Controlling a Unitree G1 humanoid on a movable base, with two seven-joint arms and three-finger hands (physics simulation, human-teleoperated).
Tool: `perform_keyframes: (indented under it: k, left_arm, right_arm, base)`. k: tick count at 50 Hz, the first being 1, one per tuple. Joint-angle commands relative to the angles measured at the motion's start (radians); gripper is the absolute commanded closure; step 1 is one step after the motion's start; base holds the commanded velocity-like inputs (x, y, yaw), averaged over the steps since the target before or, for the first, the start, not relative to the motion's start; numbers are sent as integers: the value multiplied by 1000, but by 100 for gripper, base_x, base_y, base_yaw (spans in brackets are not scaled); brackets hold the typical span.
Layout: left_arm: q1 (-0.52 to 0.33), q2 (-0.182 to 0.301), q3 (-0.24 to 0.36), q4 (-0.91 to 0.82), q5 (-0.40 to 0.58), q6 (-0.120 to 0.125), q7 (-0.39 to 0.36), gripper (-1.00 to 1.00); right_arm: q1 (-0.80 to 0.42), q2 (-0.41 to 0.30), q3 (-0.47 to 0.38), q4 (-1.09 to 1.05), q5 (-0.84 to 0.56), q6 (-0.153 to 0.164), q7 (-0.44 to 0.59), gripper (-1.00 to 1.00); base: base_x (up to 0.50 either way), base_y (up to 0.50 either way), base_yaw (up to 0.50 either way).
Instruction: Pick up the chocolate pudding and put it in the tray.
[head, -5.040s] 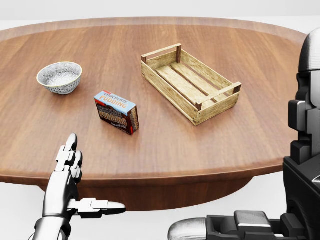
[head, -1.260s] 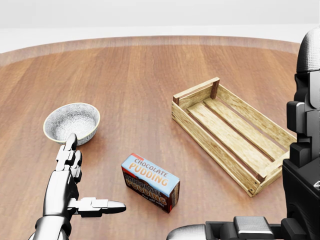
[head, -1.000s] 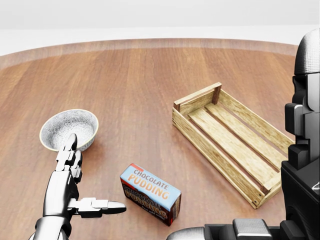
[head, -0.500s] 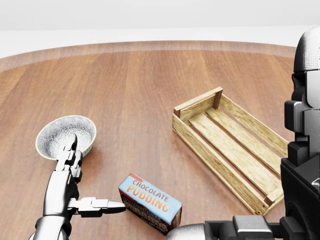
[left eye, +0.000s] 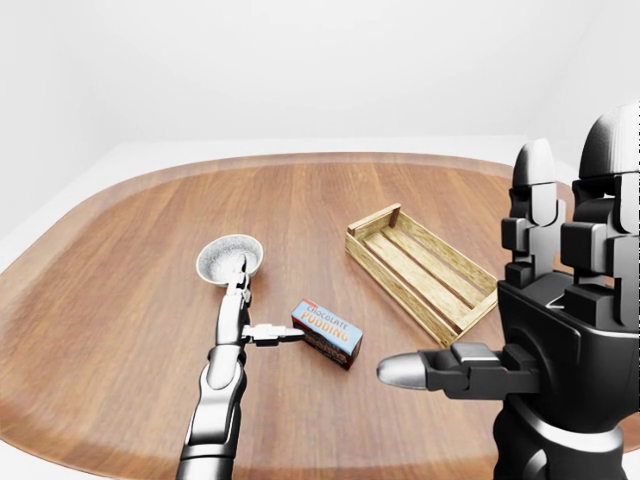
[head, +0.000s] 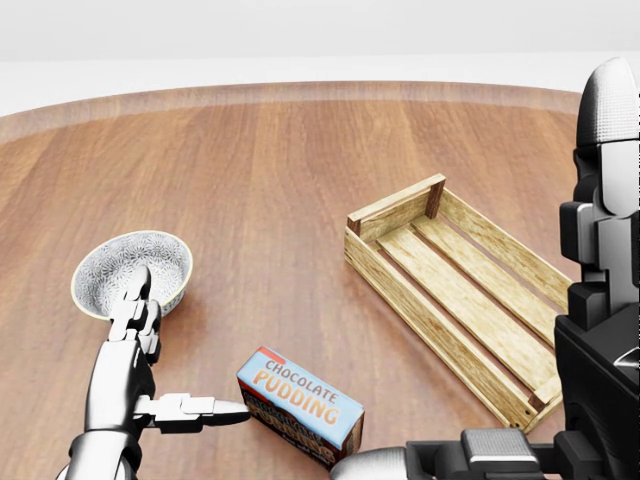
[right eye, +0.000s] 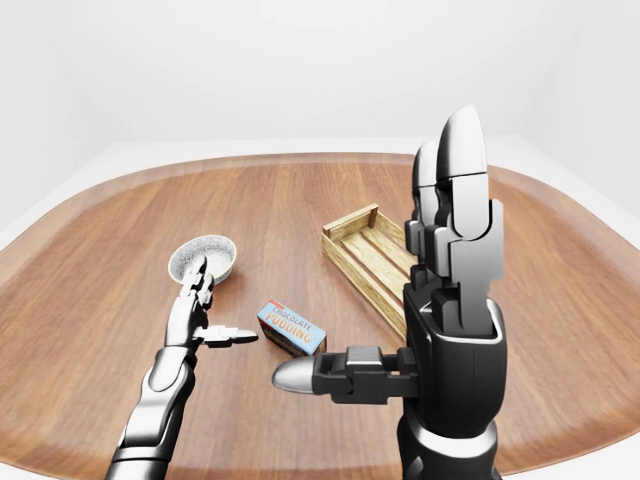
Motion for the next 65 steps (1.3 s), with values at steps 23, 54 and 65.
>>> perform_keyframes:
  k: [23,54,65]
  left_arm:
    - [0,-3,0,2,6,0,6,-100]
    - [-4,-2,2,3,1,9,10,-100]
    - [-2,-3,1,4,1,8,10,-100]
  right_arm:
    - [-55,-76,-12,123,44,47,-66,-100]
    - [-105,-67,-86,522,87,-76,-97,-100]
    - [-78,-69,-89,581,85,-76,-107,-100]
  base:
    - [0,0,0]
    - [0,0,0]
    - [0,0,0]
